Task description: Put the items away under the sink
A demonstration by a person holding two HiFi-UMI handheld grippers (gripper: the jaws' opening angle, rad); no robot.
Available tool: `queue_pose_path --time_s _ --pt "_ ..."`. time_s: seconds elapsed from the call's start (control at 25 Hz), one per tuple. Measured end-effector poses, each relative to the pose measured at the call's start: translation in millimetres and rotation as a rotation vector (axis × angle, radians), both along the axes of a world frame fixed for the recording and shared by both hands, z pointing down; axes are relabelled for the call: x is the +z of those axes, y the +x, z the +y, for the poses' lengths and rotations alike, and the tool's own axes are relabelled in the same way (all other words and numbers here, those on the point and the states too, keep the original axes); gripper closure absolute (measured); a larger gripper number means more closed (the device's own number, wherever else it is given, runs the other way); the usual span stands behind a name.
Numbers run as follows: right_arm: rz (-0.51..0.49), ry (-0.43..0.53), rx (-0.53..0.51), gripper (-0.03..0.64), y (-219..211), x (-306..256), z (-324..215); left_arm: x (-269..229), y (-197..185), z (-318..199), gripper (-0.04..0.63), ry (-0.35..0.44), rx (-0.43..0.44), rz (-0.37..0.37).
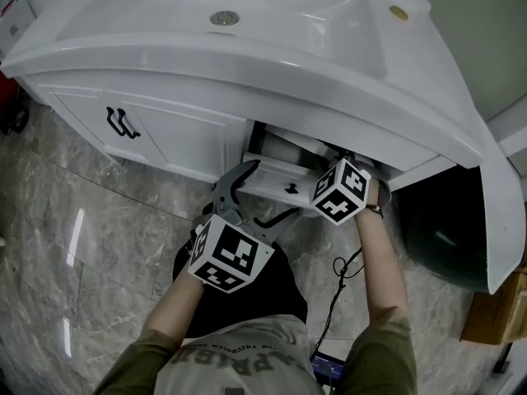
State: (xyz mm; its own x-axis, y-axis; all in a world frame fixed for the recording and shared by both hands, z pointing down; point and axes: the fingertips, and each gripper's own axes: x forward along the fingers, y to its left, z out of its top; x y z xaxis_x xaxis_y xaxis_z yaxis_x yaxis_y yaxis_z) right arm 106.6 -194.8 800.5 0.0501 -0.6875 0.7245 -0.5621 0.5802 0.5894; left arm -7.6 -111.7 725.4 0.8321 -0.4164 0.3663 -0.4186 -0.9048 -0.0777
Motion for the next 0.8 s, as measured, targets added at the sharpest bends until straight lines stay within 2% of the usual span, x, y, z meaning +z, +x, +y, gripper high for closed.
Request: queue_pose_path --time_s 0.16,0.4,0.8 --pt "0.048 -0.026 0.002 0.485 6.8 6.6 -0.8 5.2 -0.5 -3.6 0.175 -0.008 -0.006 -0.014" --pt "0.07 -0.062 0.0 0.485 9.5 14.5 -6.4 10.3 2.9 -9.0 0.175 -0.006 -0.007 -0.04" --pt "0.089 -0.097 0.007 0.485 9.3 25.6 -19.7 16.9 0.7 -16.5 0.176 -0.022 -0.019 -0.039"
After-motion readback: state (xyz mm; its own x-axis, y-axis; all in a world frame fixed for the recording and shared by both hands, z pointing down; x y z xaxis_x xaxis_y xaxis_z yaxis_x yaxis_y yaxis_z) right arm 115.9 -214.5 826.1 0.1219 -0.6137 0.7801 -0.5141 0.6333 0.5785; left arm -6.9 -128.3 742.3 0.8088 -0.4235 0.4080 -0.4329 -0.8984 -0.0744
